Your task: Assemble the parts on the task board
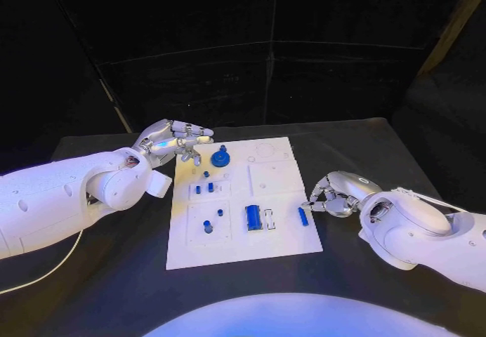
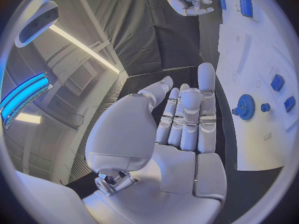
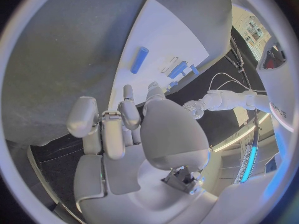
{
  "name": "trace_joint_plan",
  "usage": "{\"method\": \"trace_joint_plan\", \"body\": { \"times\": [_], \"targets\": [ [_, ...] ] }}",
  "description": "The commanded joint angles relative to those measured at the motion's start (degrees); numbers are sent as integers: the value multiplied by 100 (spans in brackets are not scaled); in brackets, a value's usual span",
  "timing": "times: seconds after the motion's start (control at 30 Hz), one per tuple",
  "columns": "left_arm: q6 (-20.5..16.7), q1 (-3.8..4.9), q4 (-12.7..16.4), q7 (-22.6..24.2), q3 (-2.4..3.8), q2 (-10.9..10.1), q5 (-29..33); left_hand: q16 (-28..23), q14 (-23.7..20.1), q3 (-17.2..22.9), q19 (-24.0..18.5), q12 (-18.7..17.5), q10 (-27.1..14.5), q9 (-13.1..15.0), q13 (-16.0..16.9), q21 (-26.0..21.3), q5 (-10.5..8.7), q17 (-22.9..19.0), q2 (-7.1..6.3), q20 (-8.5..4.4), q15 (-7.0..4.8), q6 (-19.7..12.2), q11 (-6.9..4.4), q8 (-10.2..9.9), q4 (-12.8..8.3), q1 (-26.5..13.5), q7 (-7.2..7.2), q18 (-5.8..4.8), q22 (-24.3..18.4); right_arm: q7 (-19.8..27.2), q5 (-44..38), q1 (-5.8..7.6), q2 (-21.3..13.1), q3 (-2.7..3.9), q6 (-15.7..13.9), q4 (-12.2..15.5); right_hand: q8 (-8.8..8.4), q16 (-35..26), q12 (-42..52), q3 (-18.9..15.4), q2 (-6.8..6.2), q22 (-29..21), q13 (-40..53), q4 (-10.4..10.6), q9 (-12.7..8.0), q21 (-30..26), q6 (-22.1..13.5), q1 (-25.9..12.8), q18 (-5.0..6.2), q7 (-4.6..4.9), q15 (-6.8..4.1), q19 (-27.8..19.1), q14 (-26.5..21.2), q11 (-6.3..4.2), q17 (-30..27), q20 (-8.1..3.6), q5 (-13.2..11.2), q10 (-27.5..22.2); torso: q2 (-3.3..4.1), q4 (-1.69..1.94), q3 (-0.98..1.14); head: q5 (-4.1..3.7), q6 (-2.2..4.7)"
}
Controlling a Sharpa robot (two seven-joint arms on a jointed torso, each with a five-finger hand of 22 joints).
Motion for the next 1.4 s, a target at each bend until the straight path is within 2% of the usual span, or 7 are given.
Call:
{"method": "trace_joint_plan", "body": {
  "times": [0.03, 0.17, 0.27, 0.4, 0.77, 1.13, 1.4],
  "targets": [
    [23, 6, 5, 44, 1, -4, 27, 30, -26, -9, -12, 37, -31, -5, -7, -28, 12, 4, 18, 14, -8, -29, -11, 21, -16, -6, 23, 76, -5, -175, -248, 3, 46, 0, 160, -53, 9, -18, 37, -37, -58, 9, 31, -2, 12, 13, 41, 62, -109, -9, 1, 16, 409, -13, 572, 17, 14, 28, 2, 19, -6, -9, -16],
    [27, 6, -1, 44, -1, -6, 27, 30, -26, -9, -12, 37, -31, -5, -7, -28, 12, 4, 18, 14, -8, -29, -11, 21, -16, -6, 23, 76, -5, -186, -221, -3, 140, -1, 250, -165, 17, -2, 77, -54, -69, 14, 86, -26, 44, 14, 48, 190, -110, -14, -5, 19, 416, -19, 604, 10, 115, 58, -1, 8, -2, -1, -30],
    [31, 6, -9, 44, -3, -3, 27, 30, -26, -9, -12, 37, -31, -5, -7, -28, 12, 4, 18, 14, -8, -29, -11, 21, -16, -6, 23, 76, -5, -186, -209, -8, 180, -2, 301, -221, 28, 13, 113, -66, -81, 24, 131, -40, 65, 18, 60, 247, -112, -19, -8, 24, 423, -23, 633, 6, 160, 84, 1, 26, -2, -7, -35],
    [33, 6, -21, 45, -4, -2, 27, 30, -26, -9, -12, 37, -31, -5, -7, -28, 12, 4, 18, 14, -8, -29, -11, 21, -16, -6, 23, 76, -5, -180, -181, -22, 251, -3, 361, -268, 37, 21, 134, -69, -92, 34, 161, -100, 98, 22, 61, 387, -113, -21, -12, 28, 426, -27, 646, 2, 212, 95, -5, -2, -1, 15, -49],
    [26, 5, -93, 32, -13, 11, 27, 30, -26, -9, -12, 37, -31, -5, -7, -28, 12, 4, 18, 14, -8, -29, -11, 21, -16, -6, 23, 76, -5, -166, -142, -42, 337, -5, 520, -296, 63, 28, 173, -75, -112, 37, 218, -206, 149, 21, 88, 568, -114, -27, -16, 28, 428, -33, 659, -2, 245, 120, -8, 22, -4, -7, -50],
    [34, 5, -123, 25, -23, 21, 27, 30, -26, -9, -12, 37, -31, -5, -7, -28, 12, 4, 18, 14, -8, -29, -11, 21, -16, -6, 23, 76, -5, -165, -105, -47, 384, -7, 827, -341, 83, 26, 178, -88, -113, 41, 226, -210, 169, 22, 118, 572, -115, -35, -19, 29, 427, -38, 654, -3, 242, 125, -3, 16, -9, -15, -40],
    [35, 5, -124, 18, -28, 18, 27, 30, -26, -9, -12, 37, -31, -5, -7, -28, 12, 4, 18, 14, -8, -29, -11, 21, -16, -6, 23, 76, -5, -168, -164, -54, 454, -8, 1006, -372, 110, 27, 182, -92, -106, 51, 235, -242, 202, 25, 148, 622, -116, -52, -29, 32, 427, -52, 657, -8, 232, 129, -1, 27, -8, 3, -48]
  ]
}}
